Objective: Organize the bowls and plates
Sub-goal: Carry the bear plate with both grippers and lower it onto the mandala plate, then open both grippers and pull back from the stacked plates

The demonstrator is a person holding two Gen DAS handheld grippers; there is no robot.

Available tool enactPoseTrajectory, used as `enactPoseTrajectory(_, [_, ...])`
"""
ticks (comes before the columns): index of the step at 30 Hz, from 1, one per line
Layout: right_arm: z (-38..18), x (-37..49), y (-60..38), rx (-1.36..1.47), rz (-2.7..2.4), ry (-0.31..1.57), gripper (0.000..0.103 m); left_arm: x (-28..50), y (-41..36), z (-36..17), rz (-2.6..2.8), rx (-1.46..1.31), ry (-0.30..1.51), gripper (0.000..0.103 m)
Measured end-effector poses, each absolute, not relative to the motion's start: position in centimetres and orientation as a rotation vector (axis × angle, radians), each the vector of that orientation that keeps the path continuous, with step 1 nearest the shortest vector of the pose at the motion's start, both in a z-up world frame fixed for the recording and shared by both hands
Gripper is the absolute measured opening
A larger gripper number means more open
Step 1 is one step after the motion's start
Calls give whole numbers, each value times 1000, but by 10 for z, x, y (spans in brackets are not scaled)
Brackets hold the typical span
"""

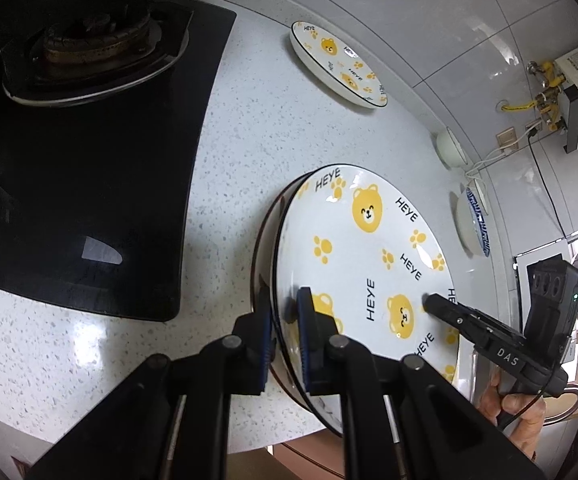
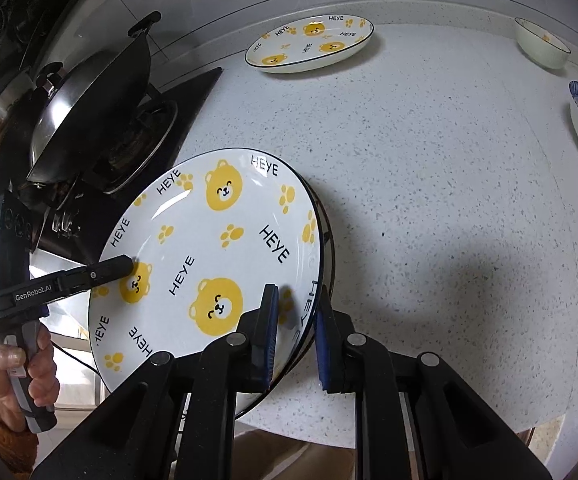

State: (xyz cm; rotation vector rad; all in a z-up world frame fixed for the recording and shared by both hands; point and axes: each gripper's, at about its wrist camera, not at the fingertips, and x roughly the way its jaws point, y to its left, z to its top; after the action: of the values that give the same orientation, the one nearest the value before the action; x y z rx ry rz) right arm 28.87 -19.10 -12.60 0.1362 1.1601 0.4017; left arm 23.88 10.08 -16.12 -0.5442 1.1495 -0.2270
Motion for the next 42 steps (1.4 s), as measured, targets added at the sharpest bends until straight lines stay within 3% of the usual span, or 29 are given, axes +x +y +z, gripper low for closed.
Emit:
enactPoseTrajectory(17, [-121,276,-192,66,385,1155,15,242,102,-157,-221,-537,1127,11])
enactPoseTrajectory(21, [-123,274,-190,50,376,1152,15,241,104,-151,-204,-491,1111,14])
enactPoseTrajectory(24, [-122,270,-190,45,368,1146,15,240,106,-148,-181,-433,1095,22])
enactPoseTrajectory(32, [-114,264,-195,62,336,1126,16,233,108,-147,-186,-374,1077,25])
enactPoseTrajectory(35, [-106,262,-201,87,322,1102,22,222,115,-135,-147,-321,1025,25])
enactPoseTrajectory(37, [-99,259,-206,111,322,1082,34,216,118,-124,-151,-316,992,27])
enactPoseTrajectory(42, [-81,257,-218,155,317,1038,52,213,111,-91,-228,-325,923,50])
